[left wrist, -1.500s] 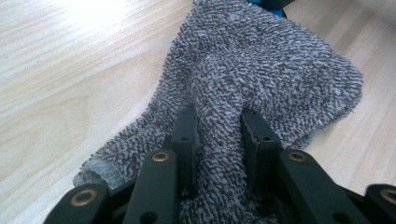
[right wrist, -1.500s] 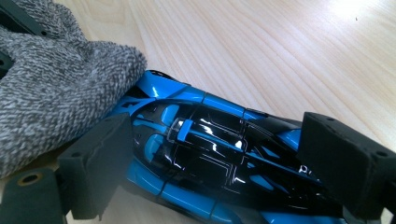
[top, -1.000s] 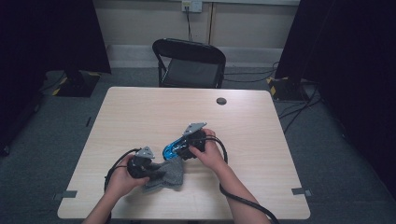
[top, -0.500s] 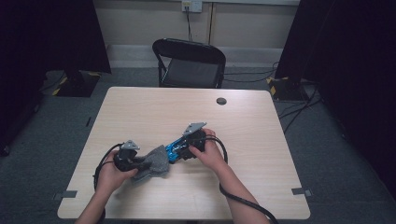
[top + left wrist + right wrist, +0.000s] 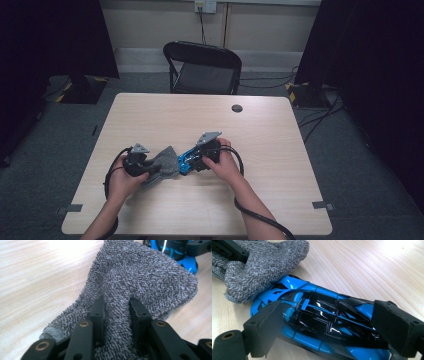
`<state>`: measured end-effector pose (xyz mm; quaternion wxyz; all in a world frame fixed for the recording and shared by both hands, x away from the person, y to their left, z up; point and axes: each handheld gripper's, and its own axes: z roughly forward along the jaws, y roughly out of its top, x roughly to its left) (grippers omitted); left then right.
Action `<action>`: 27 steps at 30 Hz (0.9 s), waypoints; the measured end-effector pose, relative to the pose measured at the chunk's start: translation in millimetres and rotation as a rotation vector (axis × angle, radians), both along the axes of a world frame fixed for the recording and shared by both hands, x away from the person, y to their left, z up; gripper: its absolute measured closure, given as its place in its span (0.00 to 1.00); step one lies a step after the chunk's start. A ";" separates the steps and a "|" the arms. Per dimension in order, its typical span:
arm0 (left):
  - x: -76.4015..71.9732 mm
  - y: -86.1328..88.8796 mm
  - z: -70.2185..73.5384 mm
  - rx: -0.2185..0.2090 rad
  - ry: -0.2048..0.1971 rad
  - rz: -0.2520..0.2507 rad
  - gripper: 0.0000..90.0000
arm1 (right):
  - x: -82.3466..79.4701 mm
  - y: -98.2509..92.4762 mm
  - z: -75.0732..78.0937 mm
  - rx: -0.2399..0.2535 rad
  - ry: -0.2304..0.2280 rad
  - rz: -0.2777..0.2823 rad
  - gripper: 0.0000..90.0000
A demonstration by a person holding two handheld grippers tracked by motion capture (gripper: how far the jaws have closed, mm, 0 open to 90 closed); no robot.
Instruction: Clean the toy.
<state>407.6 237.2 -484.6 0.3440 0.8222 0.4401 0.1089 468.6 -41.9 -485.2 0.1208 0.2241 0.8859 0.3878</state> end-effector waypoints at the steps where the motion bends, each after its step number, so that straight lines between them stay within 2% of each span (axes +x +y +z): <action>1: 0.6 0.2 -0.1 -0.006 -0.002 -0.003 0.65 | -0.1 0.0 -0.1 0.002 -0.001 0.000 0.12; 3: 1.4 0.5 0.0 -0.026 -0.016 -0.028 0.56 | -0.2 0.0 -0.1 0.001 -0.001 -0.002 0.12; 5: 1.6 1.0 1.0 -0.053 -0.049 -0.081 0.43 | -0.2 0.1 0.2 -0.001 0.002 -0.002 0.12; 6: 0.6 2.1 2.1 -0.072 -0.061 -0.101 0.41 | -0.2 0.3 0.3 -0.003 0.003 -0.003 0.12; 7: -0.9 3.8 3.8 -0.075 -0.063 -0.109 0.40 | -0.3 0.4 0.5 -0.004 0.003 -0.004 0.12; 9: -4.3 9.0 5.8 -0.055 -0.060 -0.123 0.34 | -0.4 0.5 0.5 -0.004 0.004 -0.005 0.12; 11: -8.9 16.2 5.7 -0.051 -0.044 -0.127 0.33 | -0.5 0.3 0.3 -0.003 0.002 -0.006 0.12; 13: -12.4 18.9 2.8 -0.048 -0.049 -0.151 0.32 | -0.5 0.4 0.4 -0.004 0.003 -0.006 0.12; 16: -12.8 14.2 -4.7 -0.009 -0.050 -0.171 0.35 | -0.4 0.2 0.1 -0.001 0.001 -0.004 0.11; 17: -12.8 12.7 -6.5 0.015 -0.067 -0.183 0.38 | -0.5 0.2 0.0 0.000 0.000 -0.006 0.11; 19: -12.8 11.8 -5.8 0.030 -0.075 -0.177 0.44 | -0.4 0.3 0.2 -0.002 0.002 -0.005 0.12; 21: -13.0 15.4 -6.1 0.019 -0.085 -0.158 0.59 | -0.4 0.4 0.3 -0.003 0.003 -0.005 0.11; 23: -12.0 19.2 -6.3 -0.010 -0.072 -0.120 0.71 | -0.3 0.2 0.2 -0.002 0.002 -0.004 0.11; 25: -11.5 20.9 -5.8 -0.032 -0.053 -0.078 0.76 | -0.3 0.1 0.1 0.000 0.001 -0.004 0.12; 27: -11.0 22.3 -4.0 -0.046 -0.033 -0.013 0.78 | -0.3 0.2 0.1 -0.001 0.002 -0.004 0.11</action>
